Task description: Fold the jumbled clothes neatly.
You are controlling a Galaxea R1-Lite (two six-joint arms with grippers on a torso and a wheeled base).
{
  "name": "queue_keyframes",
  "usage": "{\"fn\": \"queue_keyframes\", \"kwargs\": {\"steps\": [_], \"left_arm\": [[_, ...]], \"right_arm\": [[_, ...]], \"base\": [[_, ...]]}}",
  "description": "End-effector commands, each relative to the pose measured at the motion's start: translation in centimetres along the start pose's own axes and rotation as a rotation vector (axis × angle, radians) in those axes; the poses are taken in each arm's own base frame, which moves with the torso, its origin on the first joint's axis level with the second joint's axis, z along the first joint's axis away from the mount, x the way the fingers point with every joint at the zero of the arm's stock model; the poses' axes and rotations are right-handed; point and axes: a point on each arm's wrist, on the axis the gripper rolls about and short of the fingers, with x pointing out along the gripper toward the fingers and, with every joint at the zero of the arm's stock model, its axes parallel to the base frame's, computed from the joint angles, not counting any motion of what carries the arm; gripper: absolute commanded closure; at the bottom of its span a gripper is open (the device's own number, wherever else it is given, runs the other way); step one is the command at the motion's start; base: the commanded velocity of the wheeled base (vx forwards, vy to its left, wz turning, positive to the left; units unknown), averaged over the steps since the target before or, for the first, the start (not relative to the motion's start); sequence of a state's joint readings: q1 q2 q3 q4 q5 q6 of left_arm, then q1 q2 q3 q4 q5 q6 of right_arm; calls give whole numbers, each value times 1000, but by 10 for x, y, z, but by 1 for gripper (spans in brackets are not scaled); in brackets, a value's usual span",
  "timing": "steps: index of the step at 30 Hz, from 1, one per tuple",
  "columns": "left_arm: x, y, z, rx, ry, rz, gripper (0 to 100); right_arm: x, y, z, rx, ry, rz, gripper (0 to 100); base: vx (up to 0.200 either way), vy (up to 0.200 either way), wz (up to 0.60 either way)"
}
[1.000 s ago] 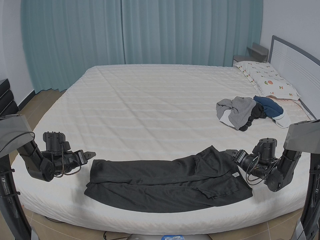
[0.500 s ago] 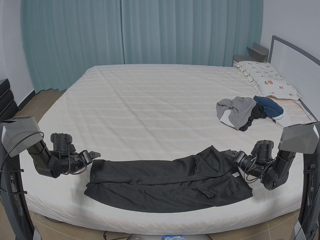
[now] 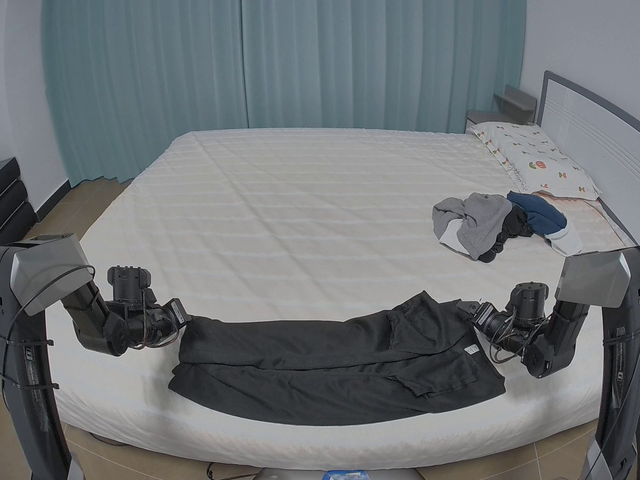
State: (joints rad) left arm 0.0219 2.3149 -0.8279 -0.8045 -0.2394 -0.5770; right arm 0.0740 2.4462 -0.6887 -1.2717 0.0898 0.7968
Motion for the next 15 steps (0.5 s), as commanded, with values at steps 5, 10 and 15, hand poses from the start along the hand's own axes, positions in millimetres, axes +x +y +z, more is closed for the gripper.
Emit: {"fn": "queue_keyframes", "kwargs": {"steps": [5, 10, 15], "left_arm": [[0, -7, 16, -60, -112, -61, 100], [0, -7, 19, -53, -143, -80, 100], [1, 0, 17, -59, -129, -61, 100]], "right_arm": [[4, -5, -4, 16, 10, -10, 0], [-8, 8, 8, 37, -26, 19, 0], [-26, 27, 17, 23, -54, 67, 0]], "base": [[0, 0, 0], [0, 0, 0], [0, 0, 0]]}}
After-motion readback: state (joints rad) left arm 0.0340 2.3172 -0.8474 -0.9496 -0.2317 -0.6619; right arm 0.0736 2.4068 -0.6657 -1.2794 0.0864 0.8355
